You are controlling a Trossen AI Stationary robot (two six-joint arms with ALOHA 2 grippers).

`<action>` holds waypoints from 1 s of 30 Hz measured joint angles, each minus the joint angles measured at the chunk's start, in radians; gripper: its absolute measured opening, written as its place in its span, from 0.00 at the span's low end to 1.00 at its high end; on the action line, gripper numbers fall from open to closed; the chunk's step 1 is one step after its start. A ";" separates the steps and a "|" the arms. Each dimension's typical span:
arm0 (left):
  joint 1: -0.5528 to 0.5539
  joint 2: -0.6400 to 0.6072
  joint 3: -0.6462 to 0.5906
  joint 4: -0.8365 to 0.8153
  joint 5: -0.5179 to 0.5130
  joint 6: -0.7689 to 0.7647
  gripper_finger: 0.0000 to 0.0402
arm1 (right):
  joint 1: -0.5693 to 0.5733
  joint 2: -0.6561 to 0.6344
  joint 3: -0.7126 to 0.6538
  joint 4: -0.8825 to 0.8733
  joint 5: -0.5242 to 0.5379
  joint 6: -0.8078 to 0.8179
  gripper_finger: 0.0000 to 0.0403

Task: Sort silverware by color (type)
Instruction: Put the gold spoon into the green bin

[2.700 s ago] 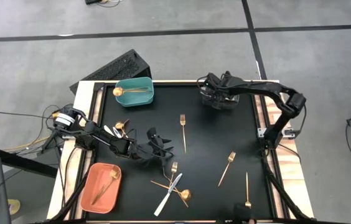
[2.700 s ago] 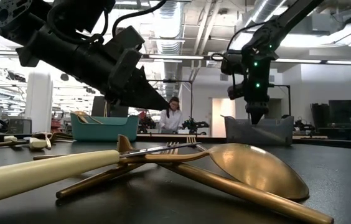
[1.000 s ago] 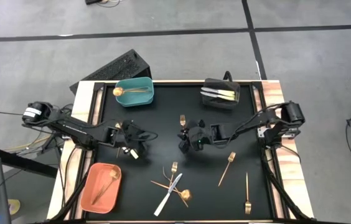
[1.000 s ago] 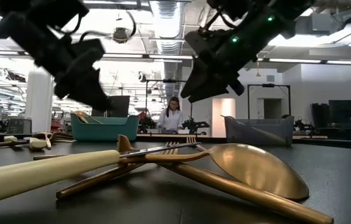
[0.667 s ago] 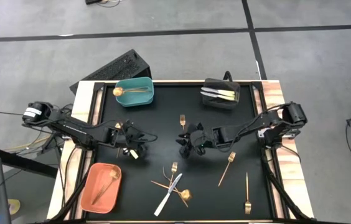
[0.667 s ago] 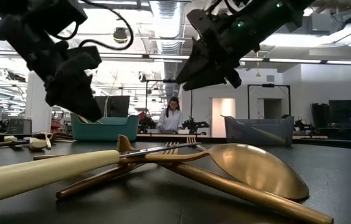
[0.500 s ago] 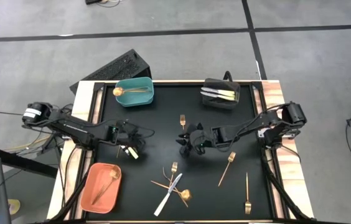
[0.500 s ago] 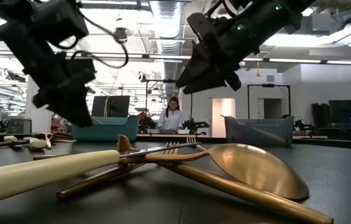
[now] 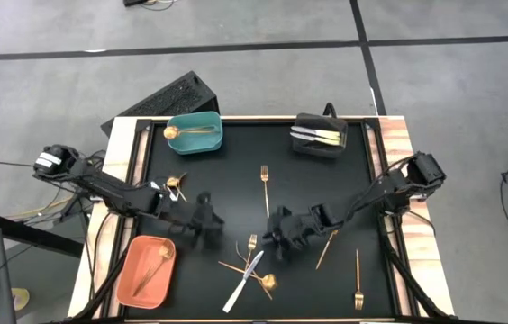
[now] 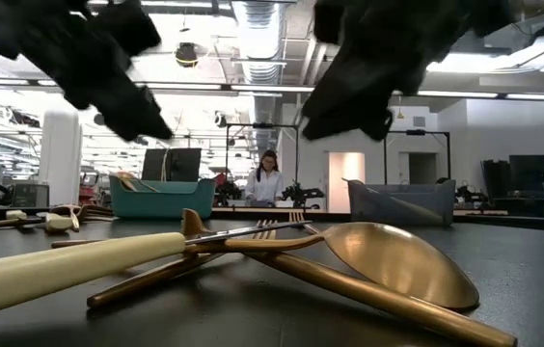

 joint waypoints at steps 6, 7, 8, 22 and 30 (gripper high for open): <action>-0.167 0.146 0.000 0.196 0.035 0.077 0.34 | 0.103 0.000 0.000 0.045 0.028 0.026 0.40; -0.193 0.184 0.000 0.243 0.033 0.078 0.34 | 0.117 0.000 0.000 0.062 0.053 0.040 0.40; -0.218 0.224 0.000 0.293 0.032 0.083 0.34 | 0.131 0.000 0.001 0.073 0.080 0.052 0.40; -0.305 0.651 0.174 0.475 -0.197 0.205 0.33 | 0.218 0.000 0.001 0.071 0.282 0.219 0.40; -0.260 0.689 0.241 0.340 -0.214 0.153 0.29 | 0.238 0.000 0.001 0.070 0.341 0.238 0.40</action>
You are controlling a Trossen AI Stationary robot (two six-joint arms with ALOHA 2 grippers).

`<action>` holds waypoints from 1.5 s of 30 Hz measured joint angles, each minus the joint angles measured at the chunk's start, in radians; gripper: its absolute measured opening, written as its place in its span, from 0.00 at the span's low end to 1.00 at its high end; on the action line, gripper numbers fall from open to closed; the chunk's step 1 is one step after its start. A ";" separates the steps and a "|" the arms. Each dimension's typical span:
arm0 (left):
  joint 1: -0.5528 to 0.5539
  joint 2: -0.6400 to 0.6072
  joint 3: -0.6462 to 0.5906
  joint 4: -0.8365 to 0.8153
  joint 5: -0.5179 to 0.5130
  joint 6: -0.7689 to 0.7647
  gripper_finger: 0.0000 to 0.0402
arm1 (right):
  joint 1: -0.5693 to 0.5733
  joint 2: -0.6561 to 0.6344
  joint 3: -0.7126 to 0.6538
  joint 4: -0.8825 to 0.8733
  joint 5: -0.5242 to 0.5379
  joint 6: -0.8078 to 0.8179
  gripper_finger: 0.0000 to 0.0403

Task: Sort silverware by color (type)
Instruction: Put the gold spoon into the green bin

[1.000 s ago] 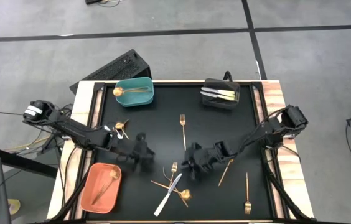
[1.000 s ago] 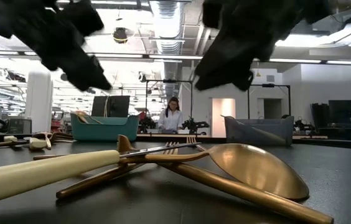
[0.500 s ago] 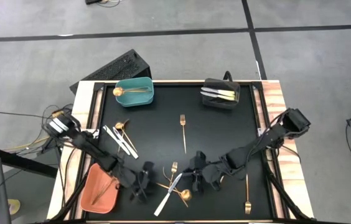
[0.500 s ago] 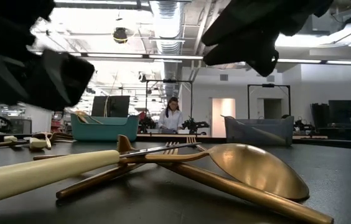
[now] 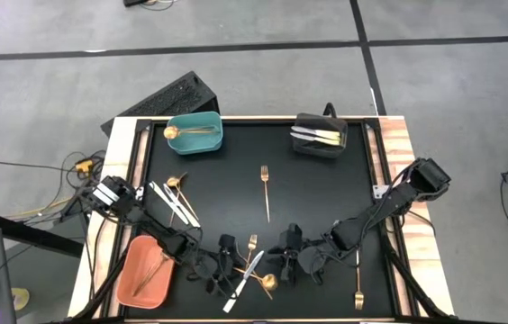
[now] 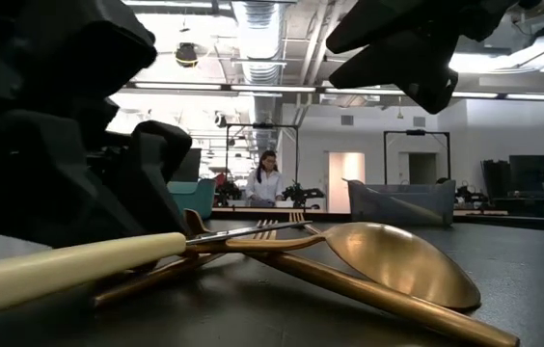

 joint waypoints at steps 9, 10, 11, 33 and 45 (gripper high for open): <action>0.001 -0.001 0.012 -0.018 -0.059 -0.005 0.04 | -0.001 0.000 0.000 0.034 0.099 0.002 0.40; -0.001 -0.006 0.014 -0.028 -0.108 -0.014 0.04 | -0.001 0.000 0.000 0.047 0.124 0.001 0.40; 0.000 -0.012 0.014 -0.043 -0.173 -0.017 0.04 | -0.003 0.000 0.000 0.056 0.149 0.001 0.40; 0.073 -0.186 0.036 0.007 -0.783 -0.037 0.03 | -0.138 0.000 0.000 0.105 0.383 0.126 0.46; 0.076 -0.186 0.036 0.042 -0.888 -0.166 0.03 | -0.208 0.000 0.000 0.233 0.440 0.082 0.60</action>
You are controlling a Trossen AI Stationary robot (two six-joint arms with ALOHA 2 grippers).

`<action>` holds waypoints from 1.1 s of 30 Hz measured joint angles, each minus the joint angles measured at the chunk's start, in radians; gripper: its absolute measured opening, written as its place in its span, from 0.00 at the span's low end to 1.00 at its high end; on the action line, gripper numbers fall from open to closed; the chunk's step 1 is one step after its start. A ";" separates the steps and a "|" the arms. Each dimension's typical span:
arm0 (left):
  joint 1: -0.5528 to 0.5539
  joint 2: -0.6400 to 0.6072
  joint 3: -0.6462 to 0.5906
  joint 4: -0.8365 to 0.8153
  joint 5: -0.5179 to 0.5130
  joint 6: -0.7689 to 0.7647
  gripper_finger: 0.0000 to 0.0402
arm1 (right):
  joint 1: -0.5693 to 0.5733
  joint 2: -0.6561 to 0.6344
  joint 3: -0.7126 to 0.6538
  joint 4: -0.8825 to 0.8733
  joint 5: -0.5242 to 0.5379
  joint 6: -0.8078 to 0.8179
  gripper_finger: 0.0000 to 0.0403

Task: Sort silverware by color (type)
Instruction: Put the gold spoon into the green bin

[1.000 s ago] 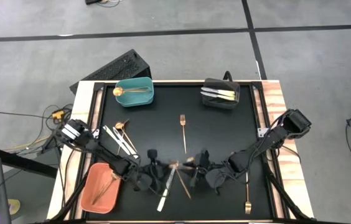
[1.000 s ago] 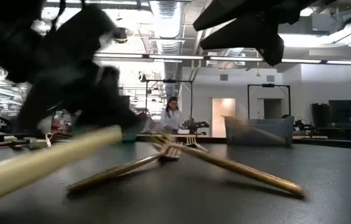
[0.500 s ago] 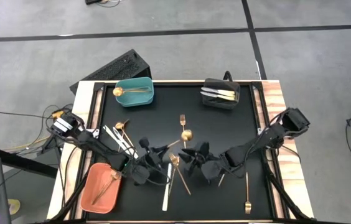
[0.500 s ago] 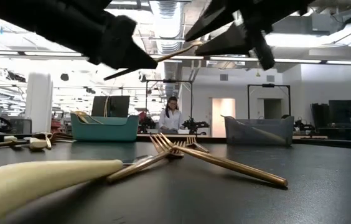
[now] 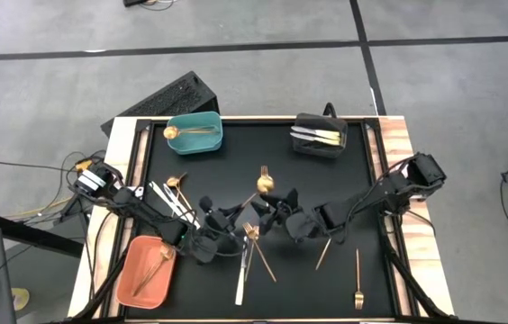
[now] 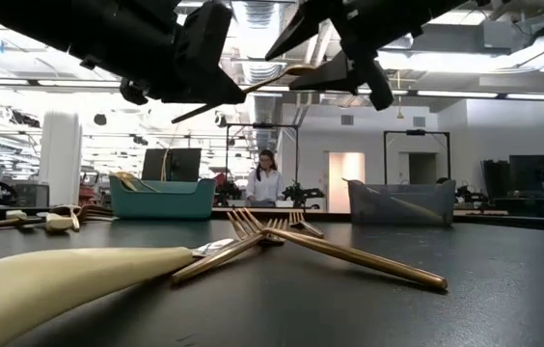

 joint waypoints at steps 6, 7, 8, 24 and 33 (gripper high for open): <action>0.000 0.000 0.001 0.135 -0.072 0.078 0.05 | 0.029 0.000 0.000 0.053 0.044 -0.093 0.59; 0.000 0.000 0.001 0.163 -0.065 0.105 0.05 | 0.035 0.000 0.000 0.054 0.063 -0.104 0.58; 0.000 0.000 0.001 0.186 -0.047 0.130 0.05 | 0.041 0.000 0.000 0.055 0.082 -0.110 0.58; 0.000 0.000 0.001 0.550 0.193 0.379 0.05 | 0.076 0.000 0.000 0.215 0.071 -0.235 0.55; -0.001 0.000 0.000 0.586 0.264 0.414 0.05 | 0.109 -0.001 0.000 0.277 0.070 -0.392 0.36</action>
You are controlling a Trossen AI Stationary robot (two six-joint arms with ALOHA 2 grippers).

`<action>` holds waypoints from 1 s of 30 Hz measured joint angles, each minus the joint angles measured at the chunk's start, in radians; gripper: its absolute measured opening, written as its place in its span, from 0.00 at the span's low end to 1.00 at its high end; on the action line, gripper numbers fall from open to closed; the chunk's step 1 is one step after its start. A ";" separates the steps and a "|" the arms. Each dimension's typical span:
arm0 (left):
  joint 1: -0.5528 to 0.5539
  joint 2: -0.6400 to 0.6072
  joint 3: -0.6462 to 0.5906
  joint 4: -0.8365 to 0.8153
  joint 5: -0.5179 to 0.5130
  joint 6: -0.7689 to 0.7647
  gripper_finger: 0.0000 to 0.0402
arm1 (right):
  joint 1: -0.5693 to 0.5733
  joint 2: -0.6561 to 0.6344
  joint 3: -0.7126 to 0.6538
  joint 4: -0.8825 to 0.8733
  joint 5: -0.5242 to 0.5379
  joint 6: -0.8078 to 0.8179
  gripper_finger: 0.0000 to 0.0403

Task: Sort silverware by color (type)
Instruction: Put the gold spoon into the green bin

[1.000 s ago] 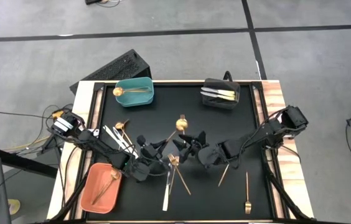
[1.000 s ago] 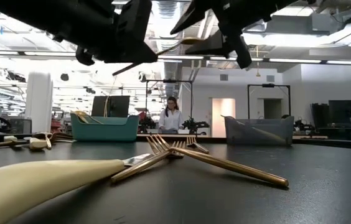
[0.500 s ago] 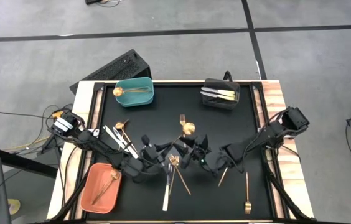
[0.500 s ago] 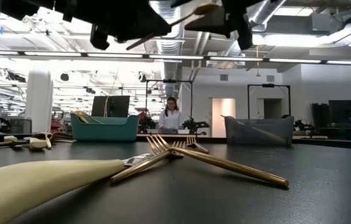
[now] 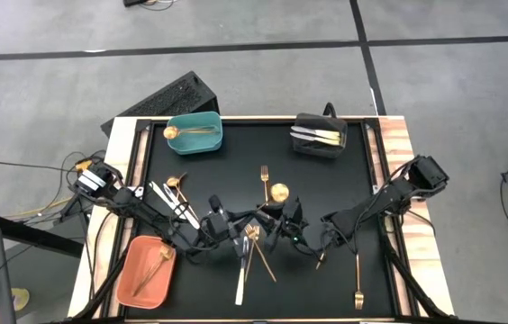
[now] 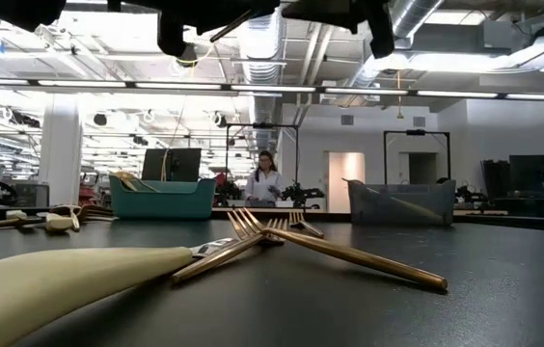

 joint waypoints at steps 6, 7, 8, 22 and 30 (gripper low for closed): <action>0.001 0.000 0.000 -0.005 0.029 0.007 0.05 | 0.000 0.000 0.000 0.000 -0.006 -0.015 0.25; 0.001 0.000 0.000 -0.010 0.030 0.007 0.05 | 0.000 0.000 0.000 -0.001 -0.006 -0.016 0.24; 0.001 0.000 0.000 -0.015 0.030 0.005 0.05 | 0.000 0.000 0.000 -0.001 -0.007 -0.017 0.23; 0.013 -0.001 0.002 -0.135 0.138 -0.072 0.19 | 0.027 0.003 -0.002 -0.040 -0.001 -0.263 0.10; -0.015 -0.001 0.001 -0.196 0.135 -0.100 0.39 | 0.023 0.003 -0.001 -0.211 0.059 -0.294 0.10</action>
